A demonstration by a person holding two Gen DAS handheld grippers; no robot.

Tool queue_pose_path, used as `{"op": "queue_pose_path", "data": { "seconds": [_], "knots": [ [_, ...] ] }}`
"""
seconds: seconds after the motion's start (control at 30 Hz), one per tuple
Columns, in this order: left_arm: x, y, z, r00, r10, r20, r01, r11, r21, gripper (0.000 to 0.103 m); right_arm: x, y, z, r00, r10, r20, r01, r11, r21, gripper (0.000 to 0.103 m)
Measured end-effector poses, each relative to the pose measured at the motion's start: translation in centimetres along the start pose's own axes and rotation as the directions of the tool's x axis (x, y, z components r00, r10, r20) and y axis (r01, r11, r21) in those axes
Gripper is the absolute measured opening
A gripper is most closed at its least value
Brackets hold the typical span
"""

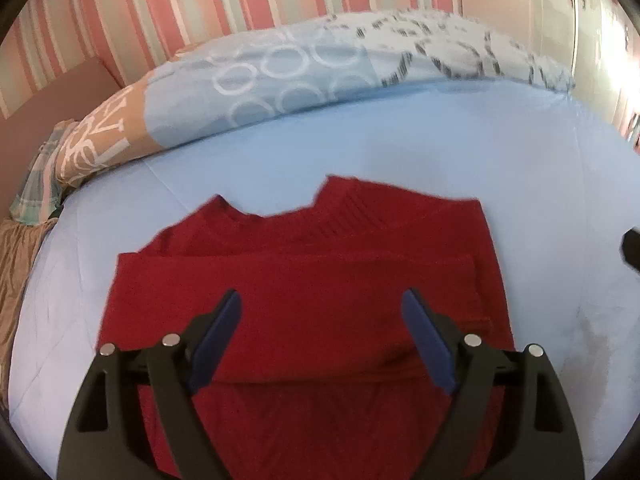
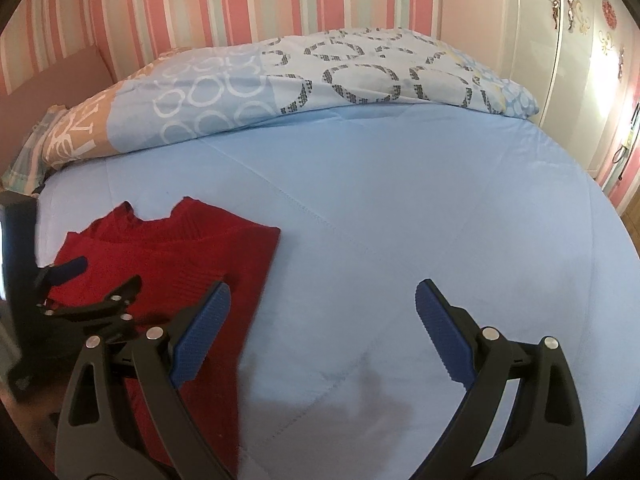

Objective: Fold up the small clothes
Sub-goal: 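Release the sleeve from the left gripper and withdraw both grippers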

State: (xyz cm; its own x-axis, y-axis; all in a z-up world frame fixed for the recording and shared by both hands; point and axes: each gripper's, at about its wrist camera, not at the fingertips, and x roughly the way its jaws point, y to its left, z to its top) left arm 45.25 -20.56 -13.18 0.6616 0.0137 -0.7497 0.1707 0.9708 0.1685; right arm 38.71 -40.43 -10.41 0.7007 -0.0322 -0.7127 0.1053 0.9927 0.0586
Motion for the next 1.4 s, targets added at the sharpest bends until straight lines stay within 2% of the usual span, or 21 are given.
{"op": "queue_pose_path", "data": {
  "seconds": [0.1,0.27,0.37,0.4,0.47,0.67,0.7,0.73,0.83,0.9,1.07,1.1,1.17,1.2,1.27,1.33,1.4],
  "knots": [
    [-0.9,3.3,0.2,0.999,0.017,0.027,-0.016,0.999,-0.029,0.083,0.3,1.1,0.3,1.0,0.021,0.001,-0.021,1.0,-0.004,0.094],
    [-0.7,10.2,-0.8,0.993,0.113,0.036,-0.112,0.993,-0.032,0.083,2.0,4.4,0.2,0.997,0.075,-0.025,-0.075,0.996,-0.038,0.091],
    [0.2,15.0,-2.0,0.989,0.147,0.011,-0.146,0.986,-0.077,0.083,3.7,6.6,-0.4,0.992,0.105,-0.068,-0.109,0.992,-0.064,0.08],
    [0.6,16.8,-2.5,0.988,0.157,-0.004,-0.157,0.983,-0.094,0.083,4.6,7.6,-0.6,0.99,0.108,-0.088,-0.115,0.991,-0.073,0.073],
    [1.1,18.8,-3.1,0.985,0.17,-0.018,-0.171,0.979,-0.111,0.083,5.9,8.7,-0.8,0.986,0.123,-0.111,-0.131,0.989,-0.07,0.067],
    [2.2,22.4,-4.8,0.984,0.175,-0.036,-0.179,0.975,-0.132,0.083,9.9,10.6,-1.1,0.981,0.091,-0.173,-0.103,0.993,-0.063,0.066],
    [2.5,22.5,-5.1,0.984,0.172,-0.041,-0.176,0.976,-0.131,0.083,10.7,10.8,-1.3,0.978,0.079,-0.194,-0.092,0.994,-0.061,0.057],
    [2.7,22.7,-5.2,0.985,0.168,-0.044,-0.172,0.977,-0.129,0.083,11.2,10.7,-1.5,0.974,0.087,-0.211,-0.099,0.994,-0.048,0.036],
    [3.6,22.4,-5.5,0.986,0.158,-0.05,-0.163,0.98,-0.118,0.083,11.9,10.4,-1.8,0.968,0.107,-0.226,-0.116,0.993,-0.027,0.02],
    [4.2,22.2,-5.5,0.987,0.152,-0.059,-0.158,0.981,-0.112,0.083,11.4,10.2,-1.4,0.974,0.096,-0.204,-0.108,0.993,-0.046,0.01],
    [5.5,21.2,-5.5,0.987,0.142,-0.071,-0.148,0.985,-0.085,0.083,9.7,8.8,-0.5,0.994,-0.025,-0.105,0.018,0.998,-0.064,0.009],
    [6.2,20.8,-5.7,0.985,0.152,-0.086,-0.158,0.985,-0.065,0.085,10.1,8.6,-0.6,0.993,-0.035,-0.109,0.029,0.998,-0.06,0.01],
    [7.4,20.6,-6.1,0.977,0.173,-0.121,-0.18,0.982,-0.048,0.086,12.1,8.8,-1.3,0.979,-0.011,-0.201,-0.005,0.997,-0.081,0.012],
    [7.5,20.7,-6.2,0.978,0.171,-0.122,-0.18,0.982,-0.065,0.088,12.5,9.1,-1.6,0.98,-0.053,-0.191,0.028,0.991,-0.131,0.017],
    [7.5,20.8,-6.2,0.975,0.185,-0.123,-0.194,0.978,-0.073,0.09,12.5,8.9,-1.7,0.98,-0.073,-0.183,0.047,0.989,-0.144,0.028],
    [7.4,20.9,-6.3,0.976,0.183,-0.119,-0.192,0.978,-0.075,0.091,12.2,8.0,-1.5,0.98,-0.087,-0.178,0.067,0.991,-0.116,0.051],
    [6.9,21.1,-6.2,0.979,0.174,-0.109,-0.184,0.979,-0.09,0.09,11.4,7.3,-1.4,0.984,-0.077,-0.163,0.062,0.994,-0.092,0.053]
  ]
}}
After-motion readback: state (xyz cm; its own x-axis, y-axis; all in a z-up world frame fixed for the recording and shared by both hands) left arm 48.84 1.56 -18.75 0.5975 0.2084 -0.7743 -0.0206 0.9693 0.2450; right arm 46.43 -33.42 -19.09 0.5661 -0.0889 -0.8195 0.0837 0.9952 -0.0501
